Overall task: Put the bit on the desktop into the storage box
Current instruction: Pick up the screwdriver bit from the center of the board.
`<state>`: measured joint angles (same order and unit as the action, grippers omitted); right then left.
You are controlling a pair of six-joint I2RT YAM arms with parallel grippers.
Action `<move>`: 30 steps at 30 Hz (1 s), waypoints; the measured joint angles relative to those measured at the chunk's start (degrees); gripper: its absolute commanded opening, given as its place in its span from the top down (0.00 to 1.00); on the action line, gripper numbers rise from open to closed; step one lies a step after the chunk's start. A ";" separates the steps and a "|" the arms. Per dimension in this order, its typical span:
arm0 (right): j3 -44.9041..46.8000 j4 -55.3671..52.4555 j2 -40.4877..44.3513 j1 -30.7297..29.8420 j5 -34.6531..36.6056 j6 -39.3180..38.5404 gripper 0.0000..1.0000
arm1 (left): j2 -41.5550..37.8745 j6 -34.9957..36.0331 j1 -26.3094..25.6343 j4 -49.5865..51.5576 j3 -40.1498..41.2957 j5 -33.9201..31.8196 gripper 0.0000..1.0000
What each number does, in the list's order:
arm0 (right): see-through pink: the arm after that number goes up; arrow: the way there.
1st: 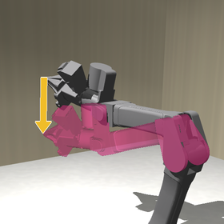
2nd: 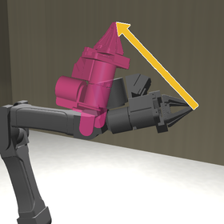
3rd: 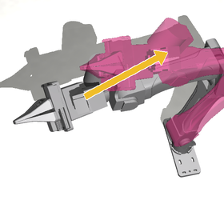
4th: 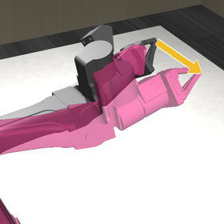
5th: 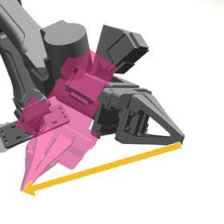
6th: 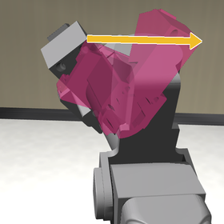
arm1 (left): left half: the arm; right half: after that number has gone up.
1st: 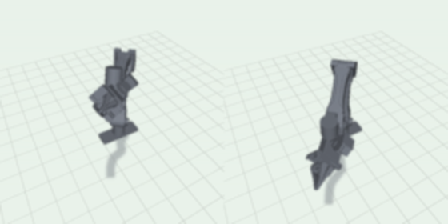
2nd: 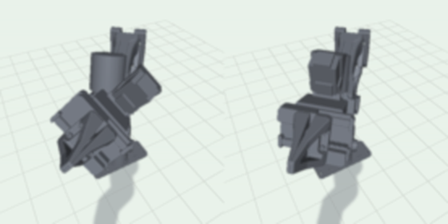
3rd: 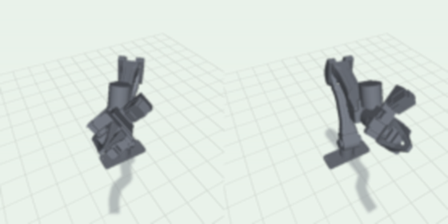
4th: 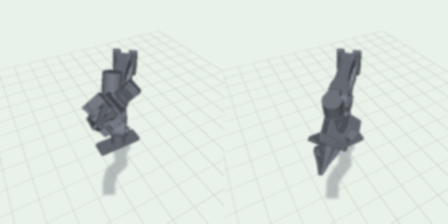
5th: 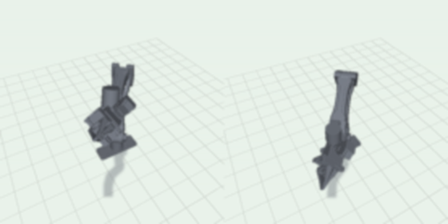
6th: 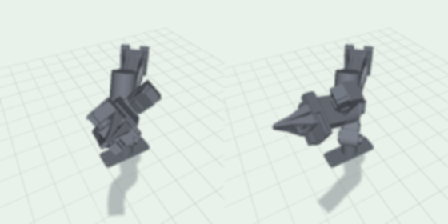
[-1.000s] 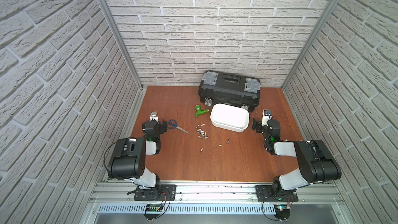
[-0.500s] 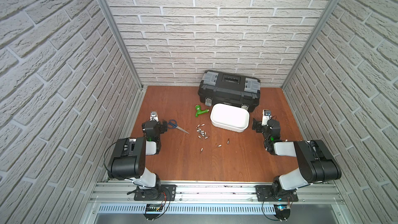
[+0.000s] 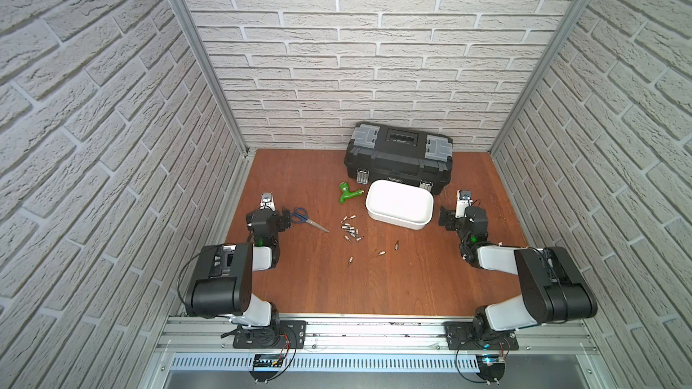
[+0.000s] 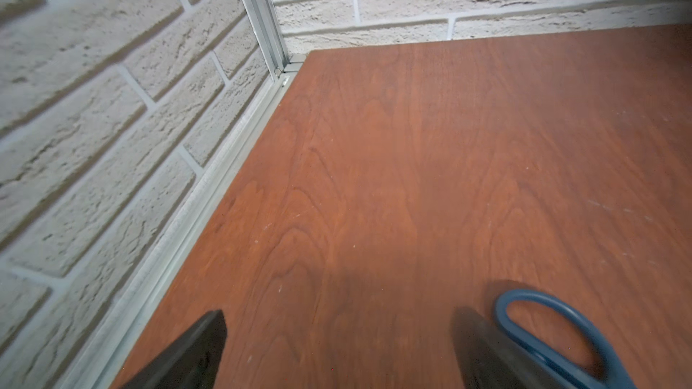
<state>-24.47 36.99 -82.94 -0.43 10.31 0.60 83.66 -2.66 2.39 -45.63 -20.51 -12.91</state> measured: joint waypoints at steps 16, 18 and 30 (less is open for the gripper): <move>-21.38 -47.39 25.70 -1.16 -10.86 9.09 0.01 | -30.82 -18.05 -3.06 43.45 -12.72 6.56 0.02; -26.16 -54.27 25.33 -3.23 -14.27 9.60 0.01 | -29.86 -20.44 -4.55 49.29 -15.41 8.96 0.01; -47.63 -81.94 13.07 -24.06 -17.18 5.27 0.01 | -21.73 -27.10 -14.75 63.73 -17.70 17.33 0.02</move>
<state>-72.10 -44.95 -69.87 -24.49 -6.87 5.87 61.93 -29.76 -12.36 18.11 -38.22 4.43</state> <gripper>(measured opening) 0.989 0.984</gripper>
